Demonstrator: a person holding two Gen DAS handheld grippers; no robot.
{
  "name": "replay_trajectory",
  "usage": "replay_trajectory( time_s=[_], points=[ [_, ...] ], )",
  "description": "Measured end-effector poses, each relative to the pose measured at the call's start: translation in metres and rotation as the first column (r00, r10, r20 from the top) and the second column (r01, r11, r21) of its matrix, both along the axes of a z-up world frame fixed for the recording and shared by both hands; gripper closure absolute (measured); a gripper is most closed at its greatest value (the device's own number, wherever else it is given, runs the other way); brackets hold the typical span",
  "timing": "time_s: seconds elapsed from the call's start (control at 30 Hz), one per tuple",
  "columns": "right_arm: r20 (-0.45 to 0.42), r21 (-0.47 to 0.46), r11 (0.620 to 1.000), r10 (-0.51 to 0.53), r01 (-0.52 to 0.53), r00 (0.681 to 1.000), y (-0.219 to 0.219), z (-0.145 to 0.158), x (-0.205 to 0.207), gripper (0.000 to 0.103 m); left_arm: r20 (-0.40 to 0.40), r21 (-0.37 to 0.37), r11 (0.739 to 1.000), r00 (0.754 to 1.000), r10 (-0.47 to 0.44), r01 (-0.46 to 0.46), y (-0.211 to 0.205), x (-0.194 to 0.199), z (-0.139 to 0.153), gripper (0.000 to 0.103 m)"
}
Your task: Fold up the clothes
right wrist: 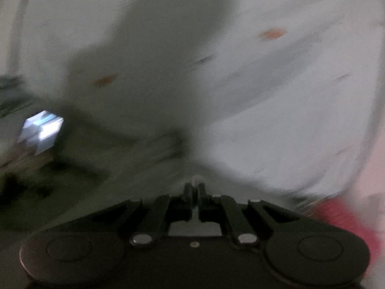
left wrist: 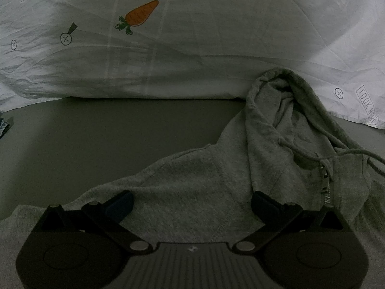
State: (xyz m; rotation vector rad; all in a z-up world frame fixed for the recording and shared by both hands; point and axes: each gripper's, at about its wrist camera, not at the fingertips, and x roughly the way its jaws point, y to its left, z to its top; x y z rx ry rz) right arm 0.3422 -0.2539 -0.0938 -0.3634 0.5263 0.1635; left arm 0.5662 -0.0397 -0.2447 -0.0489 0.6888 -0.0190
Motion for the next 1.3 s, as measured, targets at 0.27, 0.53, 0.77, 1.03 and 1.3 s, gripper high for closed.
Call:
replay_trajectory(
  time_s=[0.27, 0.53, 0.77, 1.03, 1.3],
  points=[
    [-0.237, 0.073, 0.954, 0.300, -0.291, 0.924, 0.027, -0.029, -0.010, 0.044, 0.000, 0.001, 1.000, 1.000, 0.001, -0.001, 0.000, 0.000, 0.000, 0.000],
    [-0.120, -0.172, 0.985, 0.012, -0.033, 0.993, 0.000, -0.073, 0.106, 0.044, 0.000, 0.000, 1.000, 1.000, 0.001, -0.001, 0.000, 0.000, 0.000, 0.000],
    [-0.033, -0.143, 0.990, -0.004, -0.001, 0.999, -0.005, -0.060, 0.135, 0.099, 0.001, -0.001, 1.000, 1.000, 0.000, 0.000, 0.000, 0.000, 0.000, 0.000],
    [-0.092, 0.157, 0.973, 0.183, -0.167, 0.979, 0.010, 0.011, 0.076, 0.099, 0.001, -0.001, 1.000, 1.000, 0.002, -0.002, 0.000, 0.001, 0.000, 0.000],
    [-0.248, 0.172, 0.978, 0.157, -0.116, 0.956, -0.004, -0.007, 0.059, 0.063, -0.001, 0.006, 1.000, 1.000, 0.002, -0.002, -0.001, 0.001, 0.000, 0.000]
  ],
)
